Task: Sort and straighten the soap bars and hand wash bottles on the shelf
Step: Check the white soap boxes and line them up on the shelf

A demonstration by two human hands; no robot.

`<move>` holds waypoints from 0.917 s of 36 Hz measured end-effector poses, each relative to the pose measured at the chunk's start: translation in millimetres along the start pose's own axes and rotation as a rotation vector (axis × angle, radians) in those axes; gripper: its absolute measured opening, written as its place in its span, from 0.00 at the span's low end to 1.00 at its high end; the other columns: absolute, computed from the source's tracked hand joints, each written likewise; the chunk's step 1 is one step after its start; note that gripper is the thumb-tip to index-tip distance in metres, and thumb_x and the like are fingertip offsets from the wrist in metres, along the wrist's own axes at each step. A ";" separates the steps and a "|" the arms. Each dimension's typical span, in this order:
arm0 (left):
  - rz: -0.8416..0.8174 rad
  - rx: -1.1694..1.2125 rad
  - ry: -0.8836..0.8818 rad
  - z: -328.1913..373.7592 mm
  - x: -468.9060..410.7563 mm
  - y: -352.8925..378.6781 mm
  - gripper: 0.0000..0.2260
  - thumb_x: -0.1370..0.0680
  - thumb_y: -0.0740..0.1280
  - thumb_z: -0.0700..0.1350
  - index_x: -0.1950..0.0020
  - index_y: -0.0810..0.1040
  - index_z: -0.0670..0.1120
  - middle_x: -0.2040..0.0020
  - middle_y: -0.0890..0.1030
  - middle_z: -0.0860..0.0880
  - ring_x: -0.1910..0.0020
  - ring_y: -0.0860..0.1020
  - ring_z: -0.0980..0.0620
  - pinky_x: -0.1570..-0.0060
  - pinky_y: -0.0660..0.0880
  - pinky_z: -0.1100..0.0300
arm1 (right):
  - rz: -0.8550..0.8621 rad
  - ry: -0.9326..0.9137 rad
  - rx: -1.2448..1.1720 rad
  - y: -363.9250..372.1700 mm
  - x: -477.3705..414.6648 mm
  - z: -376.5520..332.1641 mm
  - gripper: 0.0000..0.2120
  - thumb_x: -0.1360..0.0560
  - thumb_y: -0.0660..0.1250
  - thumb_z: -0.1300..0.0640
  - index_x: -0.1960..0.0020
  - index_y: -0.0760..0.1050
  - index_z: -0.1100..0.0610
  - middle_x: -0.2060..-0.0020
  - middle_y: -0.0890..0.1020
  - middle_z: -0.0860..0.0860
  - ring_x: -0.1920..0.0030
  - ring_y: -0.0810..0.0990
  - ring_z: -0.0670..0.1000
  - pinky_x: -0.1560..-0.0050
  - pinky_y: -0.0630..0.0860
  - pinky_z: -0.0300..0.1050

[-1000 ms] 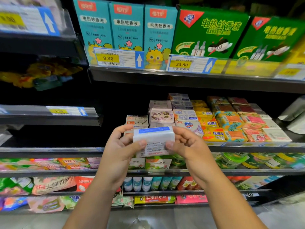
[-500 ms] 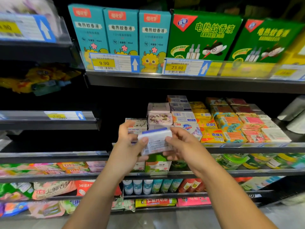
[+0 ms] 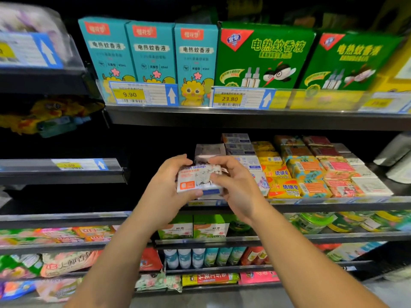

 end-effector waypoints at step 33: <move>0.009 -0.274 -0.117 -118.3 -116.0 23.4 0.28 0.26 0.73 0.34 0.26 0.70 0.40 0.27 0.67 0.39 0.30 0.71 0.40 0.34 0.69 0.57 | -0.262 0.047 1.441 -20.9 -95.5 63.1 0.43 0.24 0.50 0.26 0.19 0.38 0.44 0.19 0.38 0.49 0.19 0.37 0.56 0.21 0.36 0.53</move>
Point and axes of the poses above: each hand's wrist, its own x-axis away from the middle knuckle, its own y-axis out of the palm, z = x × y, the point moved 10 cm from there along -x, towards the middle knuckle
